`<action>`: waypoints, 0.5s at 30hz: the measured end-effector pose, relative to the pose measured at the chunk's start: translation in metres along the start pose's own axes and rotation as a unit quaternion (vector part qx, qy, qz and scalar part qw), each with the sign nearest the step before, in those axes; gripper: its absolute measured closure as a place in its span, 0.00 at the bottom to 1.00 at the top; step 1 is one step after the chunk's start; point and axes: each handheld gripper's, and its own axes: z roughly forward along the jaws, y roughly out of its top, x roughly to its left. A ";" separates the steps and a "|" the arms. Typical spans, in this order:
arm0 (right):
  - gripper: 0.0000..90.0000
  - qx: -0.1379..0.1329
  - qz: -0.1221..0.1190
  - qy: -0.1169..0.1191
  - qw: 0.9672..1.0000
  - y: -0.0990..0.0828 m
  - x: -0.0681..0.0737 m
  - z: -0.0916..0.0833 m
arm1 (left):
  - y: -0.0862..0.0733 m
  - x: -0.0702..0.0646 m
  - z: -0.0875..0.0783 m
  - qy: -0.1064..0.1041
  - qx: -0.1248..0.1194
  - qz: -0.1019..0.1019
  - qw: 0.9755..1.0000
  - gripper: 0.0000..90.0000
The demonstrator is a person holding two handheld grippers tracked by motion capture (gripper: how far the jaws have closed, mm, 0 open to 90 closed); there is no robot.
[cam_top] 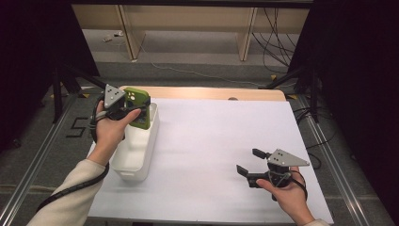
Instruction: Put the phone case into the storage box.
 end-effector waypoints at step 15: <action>0.16 0.001 0.001 0.000 1.000 0.000 0.000 0.000 | 0.003 0.003 0.010 0.005 0.005 0.002 1.000 0.18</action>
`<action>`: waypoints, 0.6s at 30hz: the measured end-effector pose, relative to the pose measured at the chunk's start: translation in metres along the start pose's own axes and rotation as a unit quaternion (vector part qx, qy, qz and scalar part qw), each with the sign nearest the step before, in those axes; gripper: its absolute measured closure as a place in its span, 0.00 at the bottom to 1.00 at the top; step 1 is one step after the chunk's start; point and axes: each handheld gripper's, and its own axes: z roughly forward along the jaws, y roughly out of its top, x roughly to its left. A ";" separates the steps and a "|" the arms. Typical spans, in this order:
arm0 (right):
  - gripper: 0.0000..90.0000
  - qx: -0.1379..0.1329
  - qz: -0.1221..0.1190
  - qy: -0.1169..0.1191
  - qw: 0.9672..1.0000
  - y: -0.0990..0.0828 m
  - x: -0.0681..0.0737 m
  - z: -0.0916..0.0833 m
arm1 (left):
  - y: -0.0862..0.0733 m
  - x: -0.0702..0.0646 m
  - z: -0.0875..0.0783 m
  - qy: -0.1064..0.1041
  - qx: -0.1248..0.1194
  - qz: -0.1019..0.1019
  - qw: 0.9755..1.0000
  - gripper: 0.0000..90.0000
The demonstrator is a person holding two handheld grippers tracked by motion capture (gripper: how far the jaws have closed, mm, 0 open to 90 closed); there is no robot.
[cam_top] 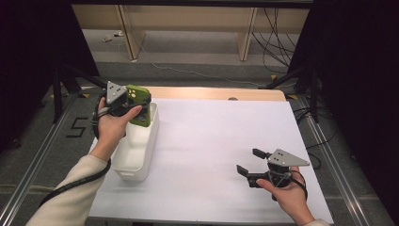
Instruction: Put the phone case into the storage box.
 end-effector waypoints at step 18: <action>0.16 -0.001 0.000 0.001 1.000 0.000 0.000 0.000 | 0.000 0.004 0.008 0.010 0.006 -0.002 1.000 0.18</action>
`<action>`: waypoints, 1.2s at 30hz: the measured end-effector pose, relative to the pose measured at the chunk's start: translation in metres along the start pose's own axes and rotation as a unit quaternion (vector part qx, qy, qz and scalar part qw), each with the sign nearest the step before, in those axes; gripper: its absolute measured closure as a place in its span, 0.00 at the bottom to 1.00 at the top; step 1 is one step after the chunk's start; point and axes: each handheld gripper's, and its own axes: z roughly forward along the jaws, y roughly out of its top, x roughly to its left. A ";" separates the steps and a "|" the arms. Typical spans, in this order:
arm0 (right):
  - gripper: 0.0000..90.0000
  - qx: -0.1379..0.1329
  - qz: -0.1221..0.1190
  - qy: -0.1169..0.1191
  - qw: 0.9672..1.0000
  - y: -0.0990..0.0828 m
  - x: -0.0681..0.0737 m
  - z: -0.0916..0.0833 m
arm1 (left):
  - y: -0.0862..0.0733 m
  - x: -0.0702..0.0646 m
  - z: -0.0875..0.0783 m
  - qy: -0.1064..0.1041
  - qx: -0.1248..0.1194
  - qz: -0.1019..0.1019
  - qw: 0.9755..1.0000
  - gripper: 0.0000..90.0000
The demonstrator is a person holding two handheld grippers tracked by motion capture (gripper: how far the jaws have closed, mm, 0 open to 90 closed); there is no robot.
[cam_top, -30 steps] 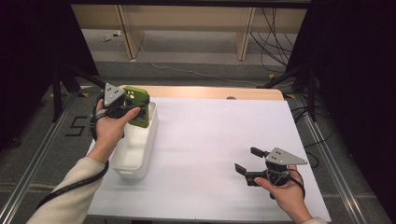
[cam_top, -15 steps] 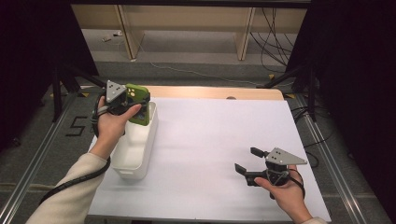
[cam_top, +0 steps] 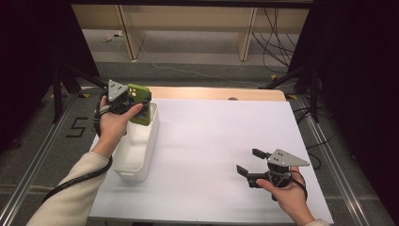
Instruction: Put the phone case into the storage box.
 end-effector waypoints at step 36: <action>0.16 0.002 0.000 0.003 1.000 -0.001 0.001 0.001 | -0.004 0.004 0.017 0.009 0.015 -0.002 1.000 0.18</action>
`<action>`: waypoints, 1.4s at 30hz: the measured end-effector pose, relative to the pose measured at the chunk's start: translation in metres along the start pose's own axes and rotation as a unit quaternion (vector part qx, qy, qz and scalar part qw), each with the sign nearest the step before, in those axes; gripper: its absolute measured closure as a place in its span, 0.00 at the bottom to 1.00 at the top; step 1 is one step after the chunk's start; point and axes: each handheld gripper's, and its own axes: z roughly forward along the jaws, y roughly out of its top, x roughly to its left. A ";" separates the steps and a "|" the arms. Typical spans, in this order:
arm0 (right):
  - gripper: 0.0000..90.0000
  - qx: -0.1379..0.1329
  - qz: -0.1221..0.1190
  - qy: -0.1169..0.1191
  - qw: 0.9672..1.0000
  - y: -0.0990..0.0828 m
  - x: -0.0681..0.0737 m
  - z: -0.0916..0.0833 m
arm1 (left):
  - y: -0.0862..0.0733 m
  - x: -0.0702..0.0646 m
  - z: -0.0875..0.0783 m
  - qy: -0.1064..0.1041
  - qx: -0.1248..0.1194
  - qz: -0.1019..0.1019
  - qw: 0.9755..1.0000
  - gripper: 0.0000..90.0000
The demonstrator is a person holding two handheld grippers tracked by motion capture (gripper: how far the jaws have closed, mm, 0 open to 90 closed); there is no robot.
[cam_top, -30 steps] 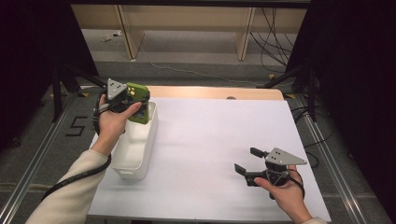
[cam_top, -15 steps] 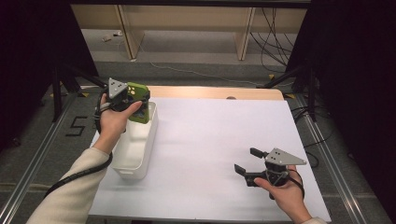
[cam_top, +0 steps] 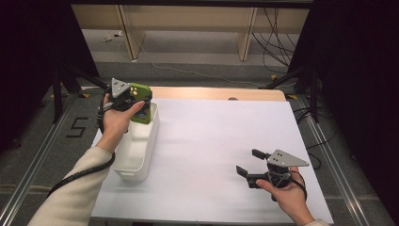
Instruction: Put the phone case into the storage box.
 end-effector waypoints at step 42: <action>0.16 0.002 0.000 0.002 1.000 0.000 0.000 0.000 | -0.003 0.003 0.016 0.012 0.020 0.003 1.000 0.18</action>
